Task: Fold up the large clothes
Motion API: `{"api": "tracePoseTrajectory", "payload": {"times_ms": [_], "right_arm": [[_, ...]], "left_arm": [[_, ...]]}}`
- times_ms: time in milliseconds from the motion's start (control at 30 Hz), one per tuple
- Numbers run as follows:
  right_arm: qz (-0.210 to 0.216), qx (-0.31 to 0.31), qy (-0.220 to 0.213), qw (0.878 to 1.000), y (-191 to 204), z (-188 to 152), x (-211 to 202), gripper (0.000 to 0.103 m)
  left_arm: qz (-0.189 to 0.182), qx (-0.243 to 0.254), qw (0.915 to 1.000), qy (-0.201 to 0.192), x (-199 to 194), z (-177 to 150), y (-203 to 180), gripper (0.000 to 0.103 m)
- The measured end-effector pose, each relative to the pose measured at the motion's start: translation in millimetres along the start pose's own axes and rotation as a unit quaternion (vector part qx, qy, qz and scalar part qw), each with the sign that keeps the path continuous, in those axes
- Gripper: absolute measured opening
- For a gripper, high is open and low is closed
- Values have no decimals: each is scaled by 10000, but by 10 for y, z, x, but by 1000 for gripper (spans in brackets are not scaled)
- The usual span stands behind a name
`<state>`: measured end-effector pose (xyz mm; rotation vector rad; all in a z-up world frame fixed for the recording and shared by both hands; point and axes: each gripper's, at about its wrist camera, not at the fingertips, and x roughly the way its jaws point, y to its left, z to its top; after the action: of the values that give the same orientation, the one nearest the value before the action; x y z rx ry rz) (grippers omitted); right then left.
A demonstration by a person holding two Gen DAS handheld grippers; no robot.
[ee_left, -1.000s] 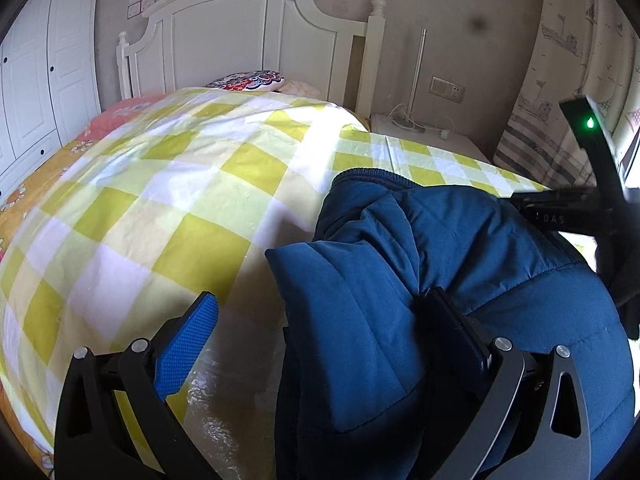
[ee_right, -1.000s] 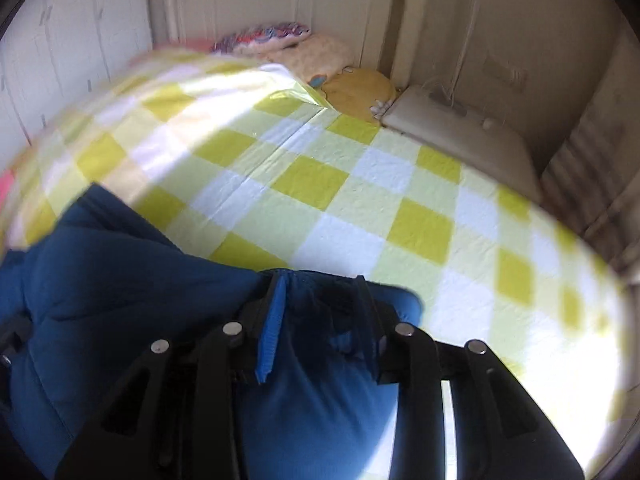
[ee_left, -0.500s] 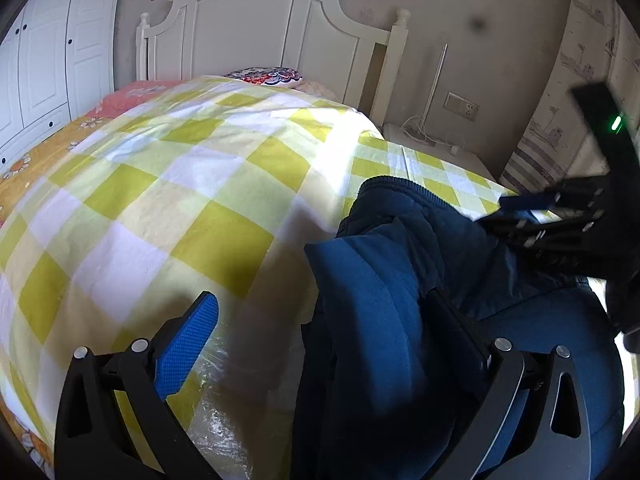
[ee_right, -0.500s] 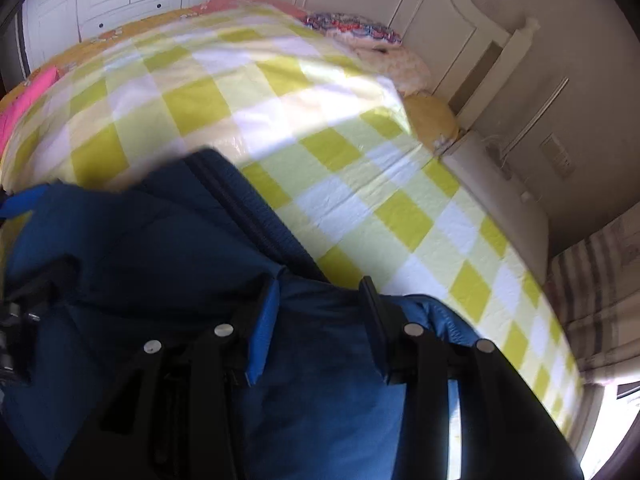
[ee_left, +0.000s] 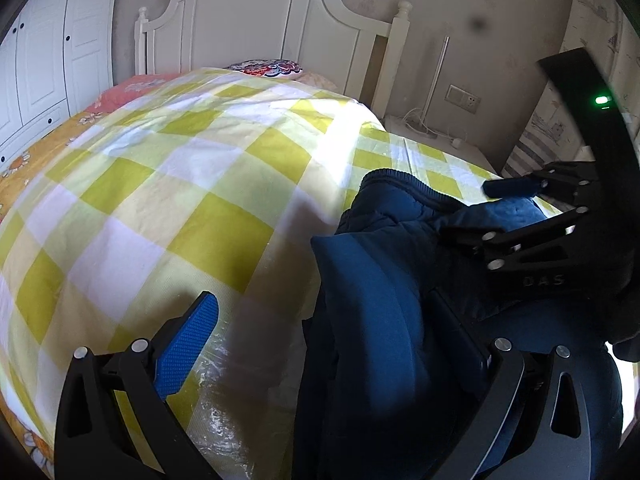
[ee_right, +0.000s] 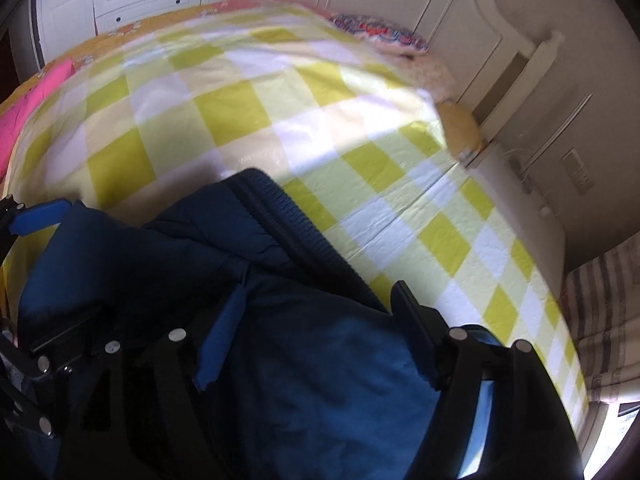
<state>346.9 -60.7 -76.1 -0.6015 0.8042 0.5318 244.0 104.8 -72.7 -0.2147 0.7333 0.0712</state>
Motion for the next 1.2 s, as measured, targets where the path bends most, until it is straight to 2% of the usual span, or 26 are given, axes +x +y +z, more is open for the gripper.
{"api": "tracePoseTrajectory", "payload": {"times_ms": [33,133,233,300,333,367,400,533,567,633,733,800,867,900,933,1000,1033,1067,1133,1200], "right_arm": [[-96,86,-214,9997,-28,-25,-121,74],[-12,671,-734,9950,-267,-142,-459,75],[-293,1191,-740,9897,-590,-311,-536,77],[-95,1644,-376,9856,-819,-491,-334,77],[197,1885,-154,9818,-889,-627,-148,79],[523,2155,-157,9750,-924,-745,-23,80],[631,2299,-336,9706,-943,-823,-4,80],[560,2421,-495,9674,-875,-897,-245,80],[674,2498,-585,9642,-828,-951,-365,81],[1081,2661,-891,9537,-714,-1173,-658,92],[1510,2890,-1071,9393,-590,-1550,-953,96],[1903,3086,-1139,9250,-502,-1882,-1100,100],[2170,3328,-1073,9114,-405,-2166,-1143,100],[2320,3421,-983,9053,-366,-2260,-1116,100],[2589,3533,-942,8940,-321,-2357,-1076,100],[3062,3681,-951,8727,-259,-2460,-991,101],[3188,3718,-921,8670,-228,-2490,-937,101],[3217,3750,-925,8645,-212,-2491,-911,101],[3344,3810,-902,8573,-210,-2491,-867,101],[3370,3798,-858,8572,-212,-2480,-852,101]], "left_arm": [[15,14,10000,-8,-3,-2,-3,99],[16,18,10000,-4,3,0,-6,99],[29,28,10000,-4,4,0,-7,99],[59,49,10000,7,15,3,-13,99],[63,54,10000,24,23,4,-12,99],[50,52,10000,53,35,5,-6,99],[28,49,10000,78,43,4,-3,99],[-162,-9,9997,197,82,15,37,99],[-250,-10,9993,267,99,21,51,99],[-549,60,9975,430,103,51,101,99],[-1002,12,9939,460,-41,39,260,99],[-1674,-253,9836,622,-139,-27,403,99],[-2360,-372,9665,938,-183,-160,484,99],[-2549,-397,9605,1039,-188,-222,498,99],[-2728,-442,9537,1188,-176,-318,512,99],[-2943,-585,9437,1390,-114,-471,550,99],[-3071,-719,9376,1464,-70,-526,585,99],[-3157,-778,9347,1438,-61,-548,615,99],[-3134,-675,9345,1546,-52,-537,596,99],[-3122,-579,9324,1728,-44,-523,566,99]]}}
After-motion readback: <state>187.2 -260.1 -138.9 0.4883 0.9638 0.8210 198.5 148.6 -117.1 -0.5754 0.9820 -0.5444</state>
